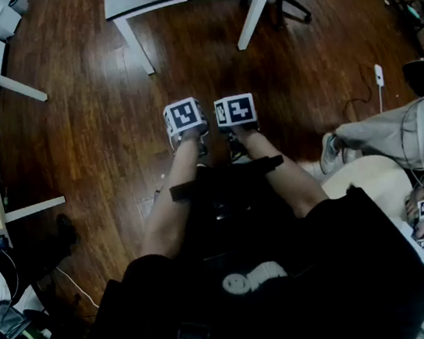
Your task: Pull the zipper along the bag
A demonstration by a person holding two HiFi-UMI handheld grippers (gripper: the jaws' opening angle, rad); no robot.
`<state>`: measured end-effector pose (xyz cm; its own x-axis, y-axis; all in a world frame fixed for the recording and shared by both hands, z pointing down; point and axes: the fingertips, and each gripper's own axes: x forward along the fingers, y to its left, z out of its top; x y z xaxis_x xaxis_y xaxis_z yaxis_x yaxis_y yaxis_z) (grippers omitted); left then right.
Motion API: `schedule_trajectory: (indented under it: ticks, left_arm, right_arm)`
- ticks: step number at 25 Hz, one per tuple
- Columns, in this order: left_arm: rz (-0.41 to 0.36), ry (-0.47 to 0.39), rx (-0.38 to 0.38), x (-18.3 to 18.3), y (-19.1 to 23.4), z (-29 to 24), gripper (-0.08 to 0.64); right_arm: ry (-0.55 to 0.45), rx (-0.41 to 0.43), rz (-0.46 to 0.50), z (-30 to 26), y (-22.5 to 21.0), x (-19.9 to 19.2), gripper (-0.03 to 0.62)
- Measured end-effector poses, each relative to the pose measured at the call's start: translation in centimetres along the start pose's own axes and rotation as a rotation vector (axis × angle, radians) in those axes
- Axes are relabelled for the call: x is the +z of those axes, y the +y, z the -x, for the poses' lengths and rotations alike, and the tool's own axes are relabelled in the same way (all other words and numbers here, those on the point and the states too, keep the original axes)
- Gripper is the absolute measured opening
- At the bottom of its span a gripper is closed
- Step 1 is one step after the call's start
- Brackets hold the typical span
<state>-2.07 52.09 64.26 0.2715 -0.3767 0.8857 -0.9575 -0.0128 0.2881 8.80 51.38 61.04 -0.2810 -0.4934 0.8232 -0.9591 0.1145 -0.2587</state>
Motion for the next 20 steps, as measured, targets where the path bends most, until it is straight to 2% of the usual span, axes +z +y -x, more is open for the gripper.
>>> schedule_trajectory:
  ticks: [3, 7, 9, 14, 17, 20]
  left_arm:
    - [-0.005, 0.009, 0.007, 0.1, 0.1, -0.1, -0.002]
    - [0.007, 0.023, 0.011, 0.5, -0.1, -0.7, -0.002]
    - [0.016, 0.034, 0.019, 1.1, -0.3, -1.3, -0.002]
    - [0.032, 0.014, 0.039, 5.4, -0.3, -3.1, -0.002]
    - [0.041, 0.017, 0.059, 7.6, -0.7, -4.2, -0.002]
    - [0.038, 0.017, 0.069, 9.8, -1.6, -5.4, -0.002]
  right_arm:
    - [0.0, 0.002, 0.002, -0.3, 0.2, 0.9, 0.017]
    - [0.077, 0.005, -0.003, -1.1, -0.1, 0.0, 0.017]
    - [0.064, 0.013, -0.002, -1.8, -0.6, 1.0, 0.017]
    - [0.066, 0.008, 0.009, -4.2, -2.2, 4.6, 0.017]
    - [0.122, 0.008, 0.008, -5.1, -3.3, 6.5, 0.017]
    - [0.138, 0.023, 0.015, -6.2, -4.3, 9.0, 0.017]
